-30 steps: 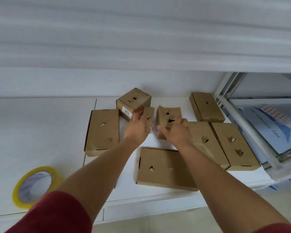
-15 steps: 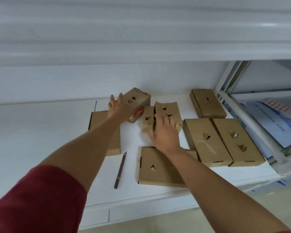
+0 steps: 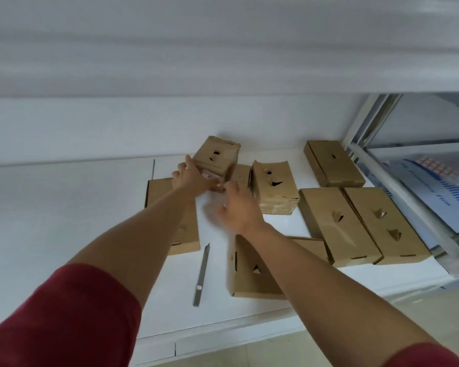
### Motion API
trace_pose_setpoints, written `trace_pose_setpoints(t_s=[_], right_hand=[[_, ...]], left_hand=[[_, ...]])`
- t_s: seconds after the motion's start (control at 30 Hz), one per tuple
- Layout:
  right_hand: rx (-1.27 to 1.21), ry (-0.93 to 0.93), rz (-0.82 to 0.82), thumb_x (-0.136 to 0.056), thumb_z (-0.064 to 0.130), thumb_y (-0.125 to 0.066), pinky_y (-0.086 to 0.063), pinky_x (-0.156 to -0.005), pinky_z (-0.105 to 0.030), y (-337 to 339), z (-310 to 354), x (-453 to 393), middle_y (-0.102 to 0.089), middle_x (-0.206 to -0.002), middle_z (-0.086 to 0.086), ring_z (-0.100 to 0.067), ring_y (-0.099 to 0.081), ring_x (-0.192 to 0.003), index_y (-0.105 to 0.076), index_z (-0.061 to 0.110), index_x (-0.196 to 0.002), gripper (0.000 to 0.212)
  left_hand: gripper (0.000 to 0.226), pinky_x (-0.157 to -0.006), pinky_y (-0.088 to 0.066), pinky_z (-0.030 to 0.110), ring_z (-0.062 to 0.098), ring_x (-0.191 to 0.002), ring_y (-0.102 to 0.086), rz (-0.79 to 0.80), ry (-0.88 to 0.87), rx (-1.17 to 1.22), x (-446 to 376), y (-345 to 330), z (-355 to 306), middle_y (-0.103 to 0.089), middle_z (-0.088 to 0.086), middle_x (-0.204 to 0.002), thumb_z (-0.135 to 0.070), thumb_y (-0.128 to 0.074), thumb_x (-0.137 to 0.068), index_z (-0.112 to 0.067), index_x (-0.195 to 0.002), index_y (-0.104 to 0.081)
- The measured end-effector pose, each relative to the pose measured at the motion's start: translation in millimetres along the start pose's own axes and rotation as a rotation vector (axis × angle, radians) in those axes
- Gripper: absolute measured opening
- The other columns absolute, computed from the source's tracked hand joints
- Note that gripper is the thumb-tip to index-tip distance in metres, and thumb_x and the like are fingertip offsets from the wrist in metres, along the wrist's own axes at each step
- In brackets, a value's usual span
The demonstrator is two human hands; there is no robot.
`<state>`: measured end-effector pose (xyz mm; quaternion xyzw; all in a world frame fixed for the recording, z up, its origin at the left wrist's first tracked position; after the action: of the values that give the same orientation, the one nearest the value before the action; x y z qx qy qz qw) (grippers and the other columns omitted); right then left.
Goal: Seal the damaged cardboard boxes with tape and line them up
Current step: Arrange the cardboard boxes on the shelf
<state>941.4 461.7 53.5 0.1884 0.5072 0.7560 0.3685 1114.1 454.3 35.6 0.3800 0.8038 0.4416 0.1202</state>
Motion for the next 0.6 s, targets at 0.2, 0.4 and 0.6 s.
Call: trace_pose_setpoints(t_s=[0.2,0.4,0.6], right_hand=[[0.204,-0.066,0.043,-0.096,0.028,-0.051,-0.036,-0.105,-0.048,1,24,-67,-0.023,-0.155,-0.02,-0.04,-0.027,-0.14,-0.029,0.021,-0.149,0.058],[0.38,0.014,0.061,-0.09,0.001,-0.054,-0.051,-0.076,-0.042,1,19,-75,-0.032,-0.145,-0.024,-0.042,-0.056,-0.109,-0.035,0.013,-0.144,0.058],[0.311,0.121,0.108,-0.085,-0.009,-0.051,-0.046,-0.065,-0.038,5,4,-64,-0.038,-0.133,-0.014,-0.035,-0.057,-0.095,-0.044,0.011,-0.131,0.05]], left_hand=[[0.113,-0.113,-0.02,0.056,0.041,-0.144,-0.014,-0.005,0.146,-0.282,38,14,36,-0.012,0.016,-0.159,-0.077,-0.063,-0.065,-0.028,-0.154,-0.012],[0.095,-0.106,-0.031,0.056,0.042,-0.138,-0.02,0.057,0.193,-0.31,59,22,69,-0.015,0.017,-0.155,-0.077,-0.056,-0.069,-0.031,-0.148,-0.026],[0.089,-0.105,-0.037,0.05,0.04,-0.13,-0.026,-0.01,0.199,-0.184,45,40,79,-0.02,0.018,-0.149,-0.078,-0.054,-0.076,-0.019,-0.141,-0.036]])
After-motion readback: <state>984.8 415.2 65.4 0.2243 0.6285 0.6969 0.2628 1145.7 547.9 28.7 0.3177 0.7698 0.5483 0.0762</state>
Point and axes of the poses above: each hand's wrist, its own x-axis away from the middle knuckle, its own y-axis out of the back of the hand, z = x × y, the point moved 1 cm from there along -x, towards the middle knuckle
